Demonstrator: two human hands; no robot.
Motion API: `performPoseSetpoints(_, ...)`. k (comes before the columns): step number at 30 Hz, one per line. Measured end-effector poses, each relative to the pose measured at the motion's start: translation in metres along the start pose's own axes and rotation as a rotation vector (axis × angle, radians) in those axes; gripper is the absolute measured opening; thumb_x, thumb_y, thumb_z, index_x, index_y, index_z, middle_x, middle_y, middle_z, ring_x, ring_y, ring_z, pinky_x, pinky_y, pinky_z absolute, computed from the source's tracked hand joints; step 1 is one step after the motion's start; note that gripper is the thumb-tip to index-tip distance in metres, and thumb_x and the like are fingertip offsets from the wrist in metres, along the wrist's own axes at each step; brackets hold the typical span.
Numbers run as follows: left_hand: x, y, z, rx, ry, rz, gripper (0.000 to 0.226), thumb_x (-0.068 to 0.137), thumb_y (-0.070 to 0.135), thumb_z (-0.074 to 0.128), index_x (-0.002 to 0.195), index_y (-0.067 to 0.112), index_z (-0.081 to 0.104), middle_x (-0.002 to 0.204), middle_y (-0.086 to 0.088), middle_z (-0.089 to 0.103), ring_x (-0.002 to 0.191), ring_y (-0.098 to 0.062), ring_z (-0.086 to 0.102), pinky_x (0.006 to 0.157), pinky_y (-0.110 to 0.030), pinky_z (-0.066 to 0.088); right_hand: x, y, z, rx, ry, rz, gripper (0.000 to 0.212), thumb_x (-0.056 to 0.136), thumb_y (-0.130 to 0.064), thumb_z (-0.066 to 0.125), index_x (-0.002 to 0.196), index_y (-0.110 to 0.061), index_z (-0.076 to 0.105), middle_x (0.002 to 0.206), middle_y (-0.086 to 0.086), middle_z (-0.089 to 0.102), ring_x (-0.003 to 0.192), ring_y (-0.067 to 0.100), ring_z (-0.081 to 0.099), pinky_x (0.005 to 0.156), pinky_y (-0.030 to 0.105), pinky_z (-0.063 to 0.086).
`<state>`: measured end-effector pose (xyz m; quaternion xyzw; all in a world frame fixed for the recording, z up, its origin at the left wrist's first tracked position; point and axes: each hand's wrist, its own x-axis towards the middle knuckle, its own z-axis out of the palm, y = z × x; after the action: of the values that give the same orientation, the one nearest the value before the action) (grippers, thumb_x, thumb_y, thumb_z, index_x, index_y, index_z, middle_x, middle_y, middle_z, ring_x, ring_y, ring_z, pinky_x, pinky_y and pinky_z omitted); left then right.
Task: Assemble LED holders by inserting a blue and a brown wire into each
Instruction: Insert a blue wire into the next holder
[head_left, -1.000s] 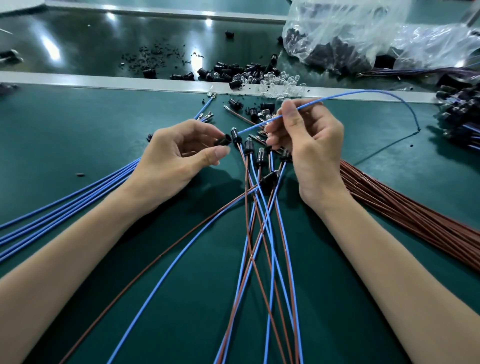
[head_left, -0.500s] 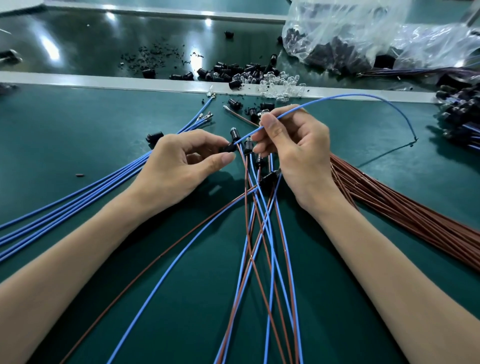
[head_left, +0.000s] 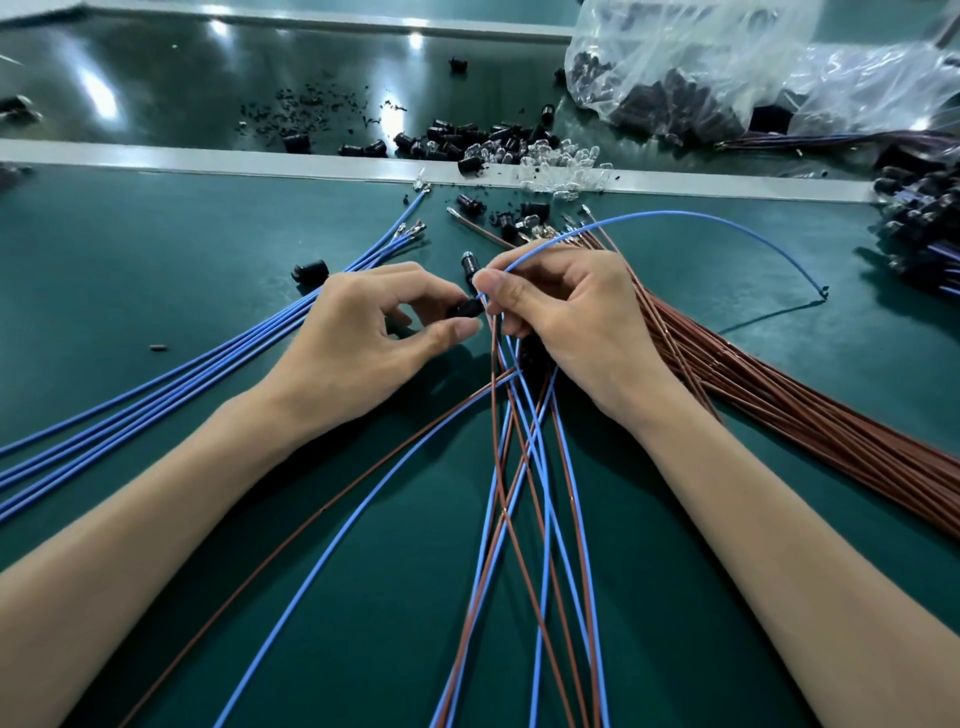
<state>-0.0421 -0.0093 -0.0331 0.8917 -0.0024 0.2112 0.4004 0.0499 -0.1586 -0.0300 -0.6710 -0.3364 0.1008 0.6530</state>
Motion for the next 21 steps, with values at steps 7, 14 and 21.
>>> performPoseSetpoints(7, -0.001, 0.004, -0.001, -0.026, -0.012, -0.006, 0.025, 0.078, 0.035, 0.066, 0.09, 0.014, 0.072, 0.08, 0.006, 0.068, 0.071, -0.001, 0.059, 0.07, -0.024, 0.049, 0.002, -0.005, -0.003, 0.149, 0.17, 0.009, 0.016, 0.096, -0.009, 0.054, 0.081, -0.013, 0.056, 0.06, -0.004, 0.063, 0.049, 0.009, 0.055, 0.051, 0.019, 0.046)
performPoseSetpoints(14, -0.004, 0.009, -0.001, -0.2, -0.036, -0.12, 0.016, 0.072, 0.047, 0.066, 0.076, 0.031, 0.069, 0.07, 0.003, 0.068, 0.054, -0.024, 0.039, 0.051, -0.038, 0.035, -0.001, -0.005, -0.001, 0.162, 0.095, 0.008, 0.009, 0.092, -0.012, 0.06, 0.083, -0.012, 0.059, 0.057, -0.003, 0.064, 0.047, 0.008, 0.056, 0.049, 0.019, 0.046)
performPoseSetpoints(21, -0.006, 0.013, -0.002, -0.277, -0.101, -0.16, 0.023, 0.071, 0.046, 0.071, 0.073, 0.023, 0.072, 0.069, -0.002, 0.069, 0.063, -0.022, 0.049, 0.062, -0.043, 0.042, 0.0, -0.004, -0.002, 0.085, 0.112, 0.009, 0.023, 0.092, -0.014, 0.062, 0.07, -0.011, 0.056, 0.049, -0.004, 0.058, 0.037, 0.007, 0.045, 0.04, 0.016, 0.037)
